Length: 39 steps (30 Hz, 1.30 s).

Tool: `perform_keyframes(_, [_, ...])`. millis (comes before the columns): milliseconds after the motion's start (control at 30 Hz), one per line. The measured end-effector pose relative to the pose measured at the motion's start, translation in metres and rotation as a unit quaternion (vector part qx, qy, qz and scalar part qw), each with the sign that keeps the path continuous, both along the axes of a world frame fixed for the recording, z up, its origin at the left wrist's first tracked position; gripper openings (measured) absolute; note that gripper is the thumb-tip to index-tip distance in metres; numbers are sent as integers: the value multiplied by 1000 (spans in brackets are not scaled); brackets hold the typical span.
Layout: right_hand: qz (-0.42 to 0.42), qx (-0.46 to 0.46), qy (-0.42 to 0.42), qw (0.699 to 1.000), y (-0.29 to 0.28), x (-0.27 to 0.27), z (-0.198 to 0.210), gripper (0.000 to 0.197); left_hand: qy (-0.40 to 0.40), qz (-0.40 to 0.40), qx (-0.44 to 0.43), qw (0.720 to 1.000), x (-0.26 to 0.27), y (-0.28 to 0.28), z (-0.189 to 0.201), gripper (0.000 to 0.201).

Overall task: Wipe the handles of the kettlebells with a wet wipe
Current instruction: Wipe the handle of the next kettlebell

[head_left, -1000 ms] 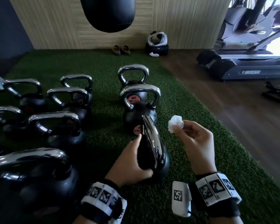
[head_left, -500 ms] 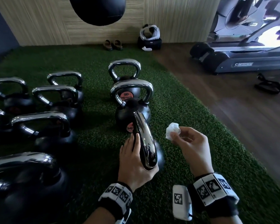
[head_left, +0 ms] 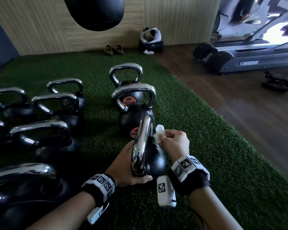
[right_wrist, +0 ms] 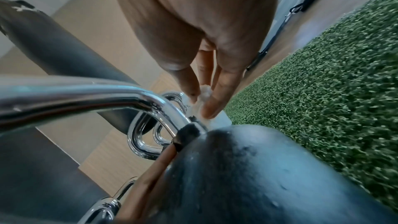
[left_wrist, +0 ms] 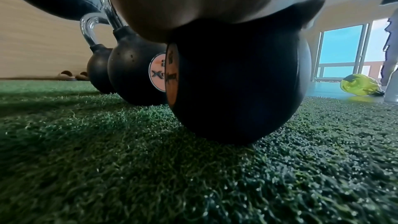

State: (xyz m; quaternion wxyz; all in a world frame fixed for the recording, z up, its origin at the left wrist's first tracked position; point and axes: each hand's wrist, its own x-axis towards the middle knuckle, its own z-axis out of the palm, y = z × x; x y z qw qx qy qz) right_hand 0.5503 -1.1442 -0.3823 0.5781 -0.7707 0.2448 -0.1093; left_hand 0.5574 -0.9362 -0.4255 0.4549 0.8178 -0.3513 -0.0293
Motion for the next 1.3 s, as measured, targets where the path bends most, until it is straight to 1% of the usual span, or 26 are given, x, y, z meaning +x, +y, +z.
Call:
perform_keyframes(100, [13, -3, 28, 1000, 5, 18, 0, 5, -2, 5, -24, 1000, -2, -1, 1, 111])
perform_keyframes(200, [20, 12, 50, 998, 8, 26, 4, 16, 7, 22, -57, 998, -8, -4, 4, 105])
perform_keyframes(300, [18, 20, 16, 1000, 9, 35, 12, 18, 28, 38, -69, 996, -9, -4, 0, 104])
perform_keyframes(333, [13, 35, -1, 999, 9, 36, 15, 16, 31, 43, -70, 996, -9, -4, -3, 105])
perform_keyframes(400, [4, 79, -25, 997, 10, 38, 16, 6, 31, 47, -72, 996, -8, -5, -3, 106])
perform_keyframes(433, [1, 89, -28, 996, 11, 36, 15, 6, 31, 48, -73, 996, -9, -6, -2, 106])
perform_keyframes(567, [11, 34, 9, 999, 12, 35, 9, 9, 30, 50, -65, 996, -10, -7, -4, 107])
perform_keyframes(633, [8, 41, -14, 999, 13, 35, 16, 13, 29, 51, -73, 996, -9, -5, -8, 106])
perform_keyframes(700, [3, 35, -73, 997, 15, 29, 26, 17, 22, 55, -82, 995, -8, -4, -10, 106])
perform_keyframes(733, [6, 16, -106, 994, 16, 23, 29, 18, 17, 57, -83, 995, -8, -4, -9, 106])
perform_keyframes(800, [23, -43, -157, 986, 17, 13, 32, 20, 5, 58, -79, 995, -10, -5, -6, 105])
perform_keyframes(833, [32, -62, -168, 983, 16, 12, 32, 20, -1, 58, -79, 995, -10, -6, -5, 104])
perform_keyframes(967, [51, -103, -171, 979, 11, 17, 36, 20, -34, 66, -72, 995, -10, -6, -7, 101])
perform_keyframes(1067, [75, -131, -186, 971, 16, 1, 45, 20, -39, 78, -63, 994, -10, -6, -8, 104])
perform_keyframes(1167, [137, -139, -212, 958, 21, -37, 55, 20, -46, 78, -58, 994, -8, -5, -11, 111])
perform_keyframes(1233, [192, -121, -204, 952, 21, -56, 62, 20, -58, 70, -54, 994, -8, -6, -12, 113])
perform_keyframes(1300, [210, -89, -188, 955, 18, -59, 63, 17, -62, 65, -54, 995, -8, -6, -12, 112])
